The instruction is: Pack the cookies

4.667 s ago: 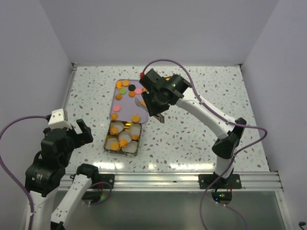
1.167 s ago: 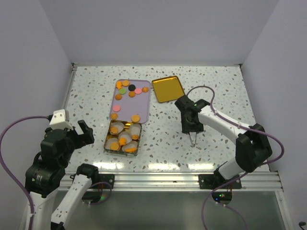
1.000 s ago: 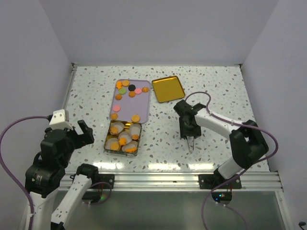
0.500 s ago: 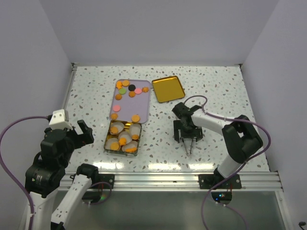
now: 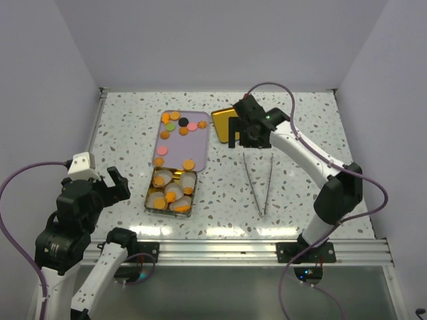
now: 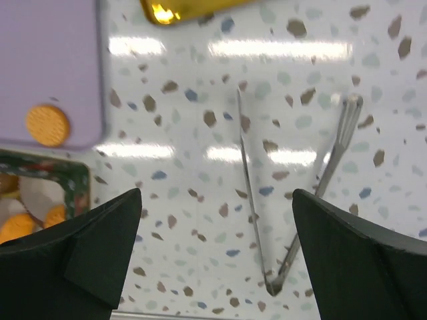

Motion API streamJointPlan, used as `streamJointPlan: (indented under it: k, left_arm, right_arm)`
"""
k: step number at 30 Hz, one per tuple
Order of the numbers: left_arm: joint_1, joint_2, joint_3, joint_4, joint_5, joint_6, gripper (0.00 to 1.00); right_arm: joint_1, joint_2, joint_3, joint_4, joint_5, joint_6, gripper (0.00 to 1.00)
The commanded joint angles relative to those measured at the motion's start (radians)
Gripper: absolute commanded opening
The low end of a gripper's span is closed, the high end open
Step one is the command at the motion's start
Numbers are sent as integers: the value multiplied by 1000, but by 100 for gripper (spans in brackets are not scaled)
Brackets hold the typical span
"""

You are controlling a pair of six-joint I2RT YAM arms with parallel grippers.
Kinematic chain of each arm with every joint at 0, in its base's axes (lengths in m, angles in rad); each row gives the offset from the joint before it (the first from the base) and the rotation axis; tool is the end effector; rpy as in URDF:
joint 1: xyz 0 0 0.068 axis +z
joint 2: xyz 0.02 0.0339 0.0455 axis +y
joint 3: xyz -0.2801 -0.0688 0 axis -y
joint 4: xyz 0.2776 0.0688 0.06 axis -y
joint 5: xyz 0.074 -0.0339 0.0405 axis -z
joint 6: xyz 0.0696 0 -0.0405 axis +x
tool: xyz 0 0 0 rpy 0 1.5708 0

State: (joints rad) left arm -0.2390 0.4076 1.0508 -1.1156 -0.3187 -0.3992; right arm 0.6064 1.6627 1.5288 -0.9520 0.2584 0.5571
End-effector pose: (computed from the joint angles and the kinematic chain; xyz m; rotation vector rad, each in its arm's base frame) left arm 0.0768 0.0037 0.3753 -0.3577 1.9866 -0.0791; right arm 0.3345 0.2103 0.2898 0.0194 2.5987 0.0710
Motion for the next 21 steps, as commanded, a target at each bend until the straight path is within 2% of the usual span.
streamJointPlan:
  k: [1, 5, 9, 14, 17, 21]
  left_arm:
    - [-8, 16, 3, 36, -14, 7, 100]
    - [-8, 39, 6, 34, -17, 5, 100]
    - [-8, 48, 6, 31, -25, 0, 100]
    - [-8, 57, 8, 28, -45, -10, 100]
    - [-8, 66, 6, 26, -56, -18, 100]
    - [-8, 86, 6, 25, -59, -20, 100]
  right_arm:
    - [-25, 142, 178, -48, 59, -55, 99]
    - [-88, 323, 416, -73, 44, -63, 99]
    - [-199, 485, 588, -80, -39, -60, 98]
    - [-263, 696, 810, -90, -102, -101, 95]
    - [-292, 781, 896, -79, -140, -111, 94]
    - [-324, 836, 913, -31, -185, -105, 91]
